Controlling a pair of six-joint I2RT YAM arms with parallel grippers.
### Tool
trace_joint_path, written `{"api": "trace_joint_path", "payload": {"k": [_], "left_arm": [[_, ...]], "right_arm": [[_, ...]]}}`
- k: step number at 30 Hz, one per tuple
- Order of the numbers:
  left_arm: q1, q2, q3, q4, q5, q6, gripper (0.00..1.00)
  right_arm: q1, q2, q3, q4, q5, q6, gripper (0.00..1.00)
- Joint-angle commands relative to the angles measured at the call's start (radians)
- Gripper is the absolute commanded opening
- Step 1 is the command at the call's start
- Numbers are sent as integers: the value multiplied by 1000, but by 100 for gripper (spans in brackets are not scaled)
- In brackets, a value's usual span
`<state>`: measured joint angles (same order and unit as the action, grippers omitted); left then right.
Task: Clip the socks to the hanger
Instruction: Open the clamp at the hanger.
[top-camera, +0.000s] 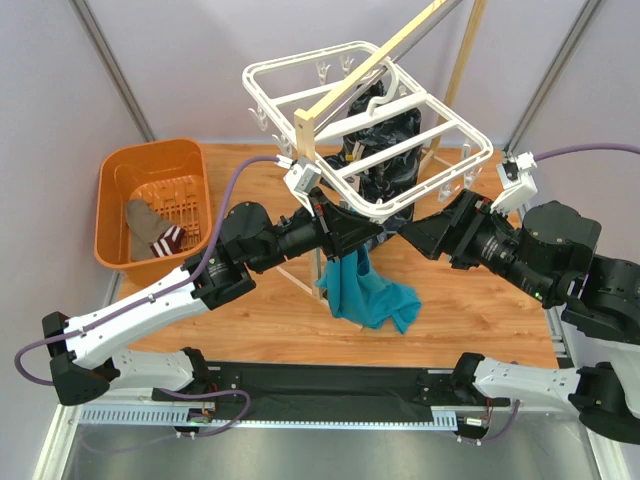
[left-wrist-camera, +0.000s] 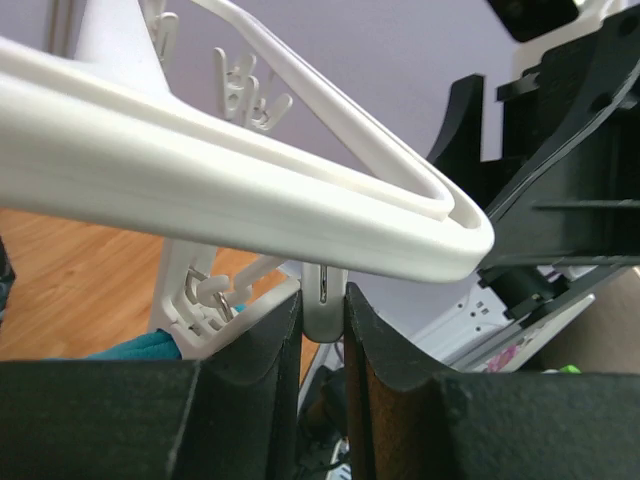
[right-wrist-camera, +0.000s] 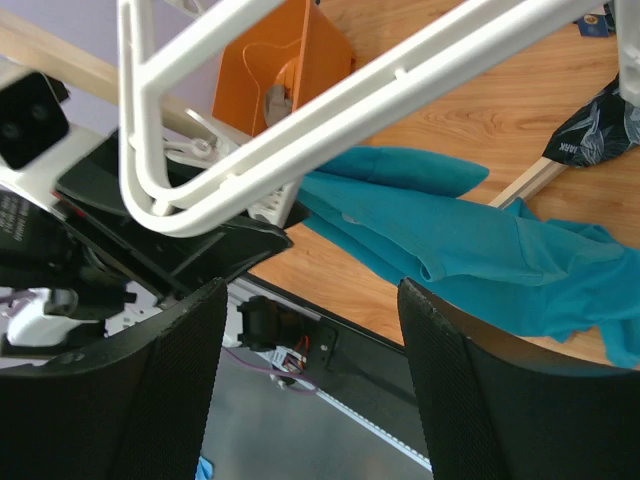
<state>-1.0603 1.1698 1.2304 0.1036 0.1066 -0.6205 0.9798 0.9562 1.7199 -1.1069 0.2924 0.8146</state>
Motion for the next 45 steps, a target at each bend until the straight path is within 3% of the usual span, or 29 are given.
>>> {"api": "trace_joint_path", "payload": {"k": [1,5,6,10,14,19,23,28,35,43,45], "left_arm": [[0,7,-14,-35,-82,87,0],[-16,4,-12,-32,-142,125,0],[-23,4,-16,-27,-146,128,0],[-27,5,-25,-4,-142,136,0],[-30,-5,-31,-7,-127,134,0],[-36,-53,-60,-8,-127,131,0],[-36,-93,-97,-7,-120,116,0],[-38,-117,-101,2,-79,93,0],[-50,-128,-92,8,-50,84,0],[-84,-151,-89,38,-87,162,0],[-92,-156,-95,44,-97,185,0]], "right_arm": [[26,84,111,-146,83,115,69],[195,165,245,-214,288,165,60],[241,177,253,-205,410,181,59],[460,193,184,-105,722,179,57],[641,243,175,-87,968,169,46],[663,225,77,20,1027,98,44],[662,94,-133,264,1070,22,35],[660,24,-255,573,1085,-192,35],[660,64,-194,601,1058,-186,41],[662,101,-111,480,1033,-42,41],[662,111,-85,392,1031,56,40]]}}
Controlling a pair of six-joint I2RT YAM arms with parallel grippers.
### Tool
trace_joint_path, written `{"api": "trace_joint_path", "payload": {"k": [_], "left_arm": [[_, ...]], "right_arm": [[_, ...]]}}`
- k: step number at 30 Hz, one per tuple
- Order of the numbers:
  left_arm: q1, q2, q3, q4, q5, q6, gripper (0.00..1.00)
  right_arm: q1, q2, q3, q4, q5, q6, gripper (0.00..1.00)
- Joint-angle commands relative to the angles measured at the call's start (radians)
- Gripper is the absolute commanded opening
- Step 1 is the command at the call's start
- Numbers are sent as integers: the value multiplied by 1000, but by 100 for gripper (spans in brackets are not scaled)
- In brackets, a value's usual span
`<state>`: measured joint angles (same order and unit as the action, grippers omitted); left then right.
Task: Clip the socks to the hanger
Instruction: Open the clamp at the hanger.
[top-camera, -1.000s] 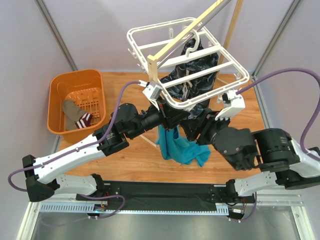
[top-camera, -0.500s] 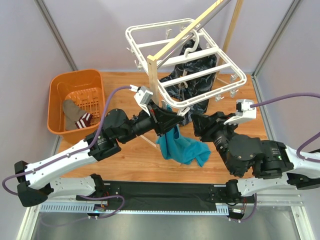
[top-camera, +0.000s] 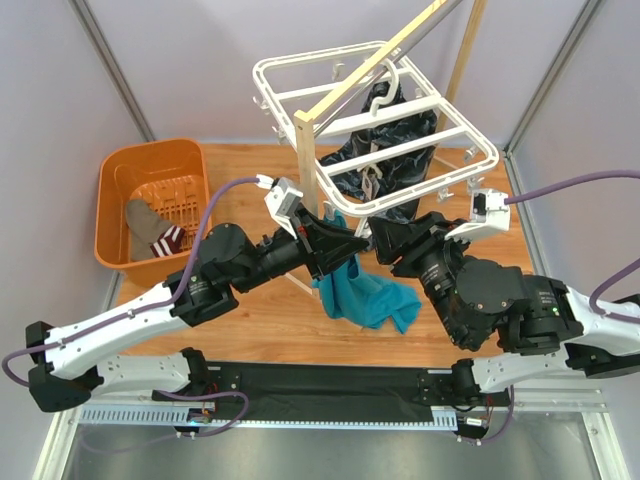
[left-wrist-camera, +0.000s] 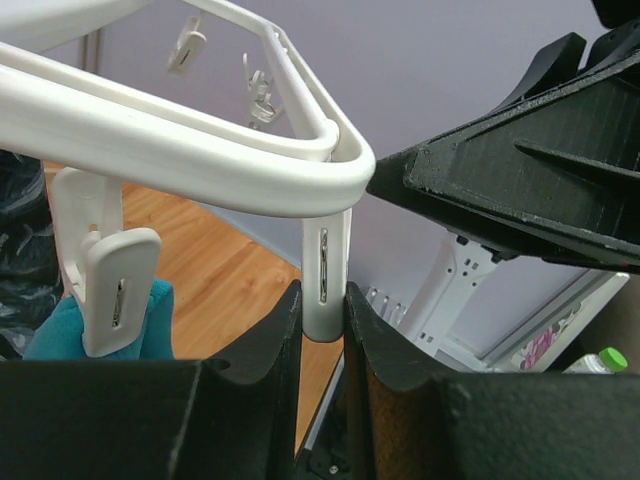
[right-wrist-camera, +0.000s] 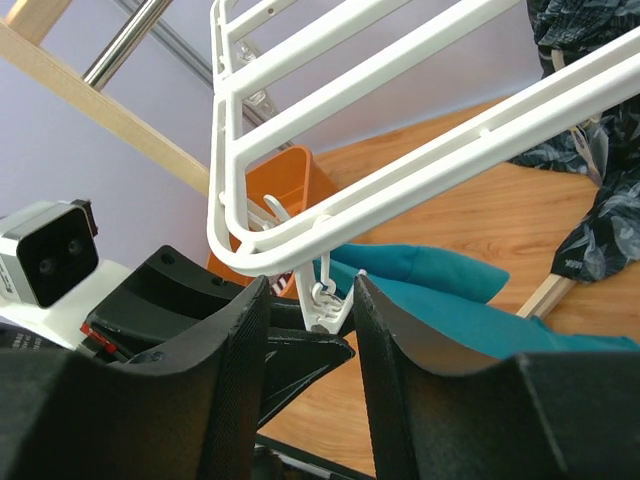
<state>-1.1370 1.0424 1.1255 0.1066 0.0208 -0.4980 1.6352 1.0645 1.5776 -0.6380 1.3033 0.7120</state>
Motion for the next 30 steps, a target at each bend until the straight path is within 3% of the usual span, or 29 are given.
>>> {"api": "trace_joint_path", "payload": {"k": [1,5,16,23,30], "left_arm": [[-18,-33,5,45,-19,90,0],[-20,-36,3,41,-19,148,0],[-20,-15,29,36,91,266,0],[-21,-13,-16,68,146,263,0],[-21,-21,-52,116,177,311,0]], "right_arm": [[5,3,62,-100,17,184,41],[6,18,91,-205,-2,283,44],[5,12,87,-186,-59,314,49],[3,-64,-27,50,-10,133,49],[-6,-69,2,52,30,104,40]]}}
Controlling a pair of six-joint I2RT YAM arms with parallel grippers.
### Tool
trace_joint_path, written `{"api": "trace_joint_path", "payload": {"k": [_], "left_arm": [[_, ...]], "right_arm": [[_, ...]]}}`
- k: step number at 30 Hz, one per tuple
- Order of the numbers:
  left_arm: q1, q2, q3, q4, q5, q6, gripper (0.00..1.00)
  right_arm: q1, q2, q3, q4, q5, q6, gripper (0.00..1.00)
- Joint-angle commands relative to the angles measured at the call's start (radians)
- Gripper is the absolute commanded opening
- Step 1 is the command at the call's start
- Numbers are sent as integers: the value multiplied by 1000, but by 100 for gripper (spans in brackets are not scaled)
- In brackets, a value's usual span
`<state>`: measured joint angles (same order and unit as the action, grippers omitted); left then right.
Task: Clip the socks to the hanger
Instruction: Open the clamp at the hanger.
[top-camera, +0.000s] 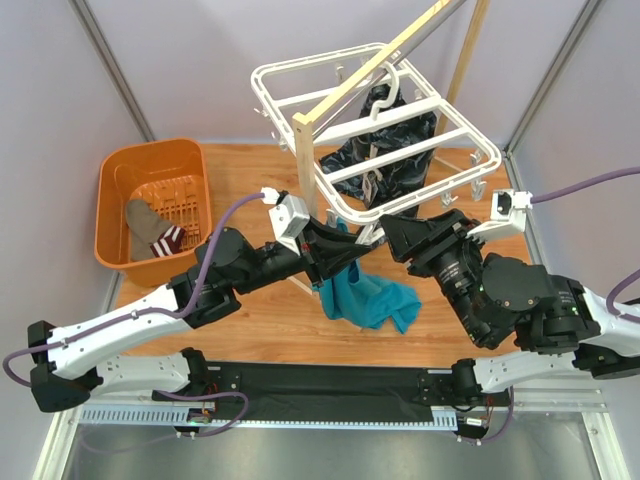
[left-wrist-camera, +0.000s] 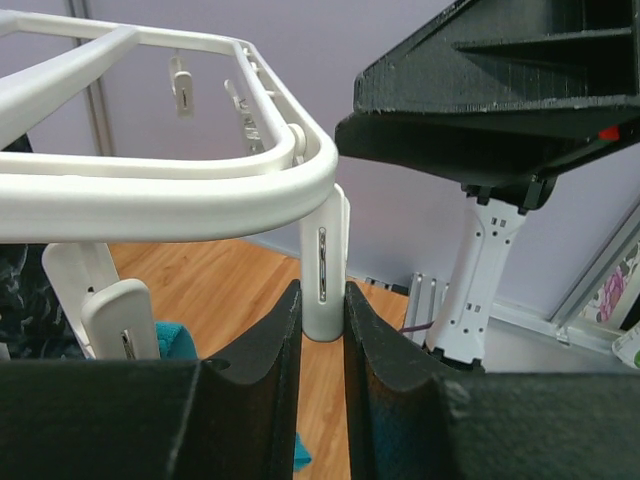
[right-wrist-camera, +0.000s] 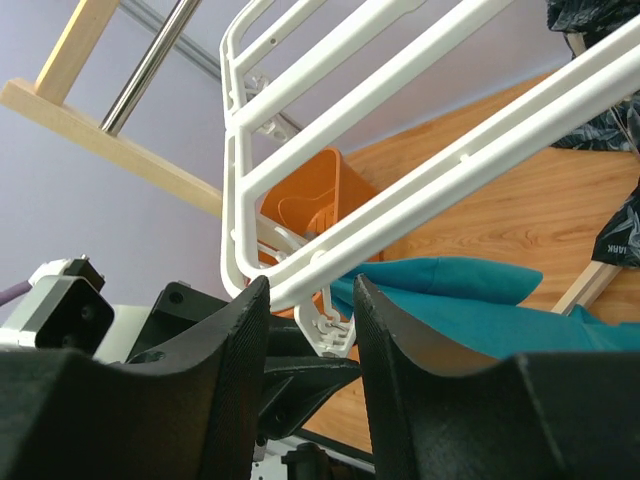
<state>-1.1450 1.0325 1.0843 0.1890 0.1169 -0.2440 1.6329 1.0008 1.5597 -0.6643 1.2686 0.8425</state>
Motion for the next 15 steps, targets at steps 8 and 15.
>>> {"api": "trace_joint_path", "payload": {"k": [8,15], "left_arm": [[-13,-26,-37,107,116,69,0],[-13,-12,-78,165,98,101,0]], "right_arm": [[-62,4,13,134,9,-89,34],[-119,45,19,143,-66,-85,33]]}}
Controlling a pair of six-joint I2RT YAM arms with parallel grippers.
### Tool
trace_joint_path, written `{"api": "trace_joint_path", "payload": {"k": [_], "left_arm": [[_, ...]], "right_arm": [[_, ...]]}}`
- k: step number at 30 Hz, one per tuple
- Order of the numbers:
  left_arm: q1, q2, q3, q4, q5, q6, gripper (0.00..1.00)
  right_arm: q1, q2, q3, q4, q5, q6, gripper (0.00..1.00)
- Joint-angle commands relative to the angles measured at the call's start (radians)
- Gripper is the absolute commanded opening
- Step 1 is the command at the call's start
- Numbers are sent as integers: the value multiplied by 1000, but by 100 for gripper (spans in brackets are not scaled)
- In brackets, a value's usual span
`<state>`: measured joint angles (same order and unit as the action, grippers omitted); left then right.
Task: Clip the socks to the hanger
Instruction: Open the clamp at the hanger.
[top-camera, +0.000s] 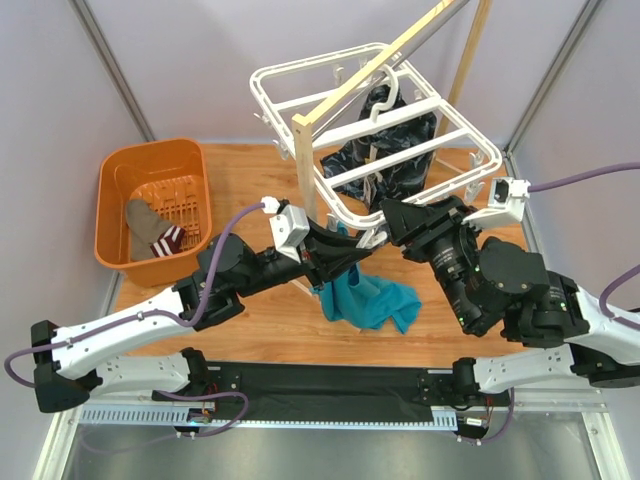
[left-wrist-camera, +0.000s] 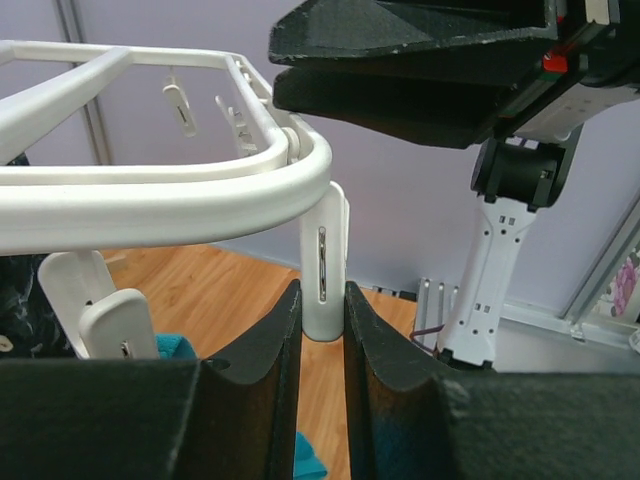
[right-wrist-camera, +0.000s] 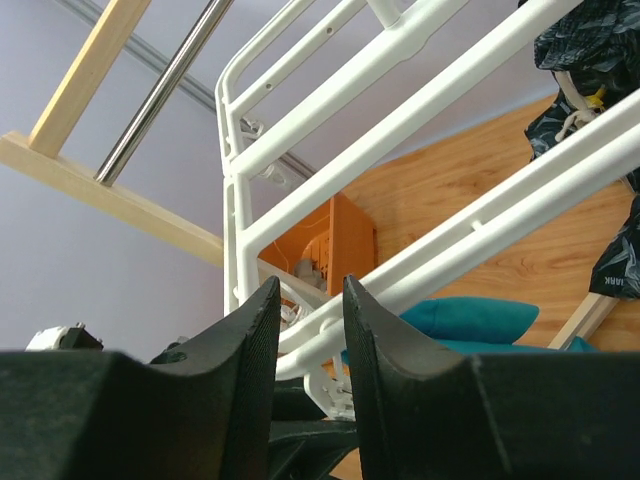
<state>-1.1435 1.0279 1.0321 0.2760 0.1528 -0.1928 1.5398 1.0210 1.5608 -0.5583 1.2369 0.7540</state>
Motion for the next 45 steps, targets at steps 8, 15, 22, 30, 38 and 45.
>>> {"api": "trace_joint_path", "payload": {"k": [8,15,22,30,38,45], "left_arm": [[-16,38,-9,63,-10,260,0],[-15,70,95,-6,19,391,0],[-15,70,137,-26,56,424,0],[-15,86,167,-31,110,432,0],[-21,113,227,-69,116,447,0],[-36,132,261,-115,34,484,0]], "right_arm": [[-55,44,35,0,-76,30,34],[-55,48,73,-11,-100,-4,35],[-55,99,295,-411,-191,102,42],[-55,2,248,-557,-249,240,52],[-55,-65,153,-500,-303,255,54],[-55,-108,47,-286,-356,162,63]]}}
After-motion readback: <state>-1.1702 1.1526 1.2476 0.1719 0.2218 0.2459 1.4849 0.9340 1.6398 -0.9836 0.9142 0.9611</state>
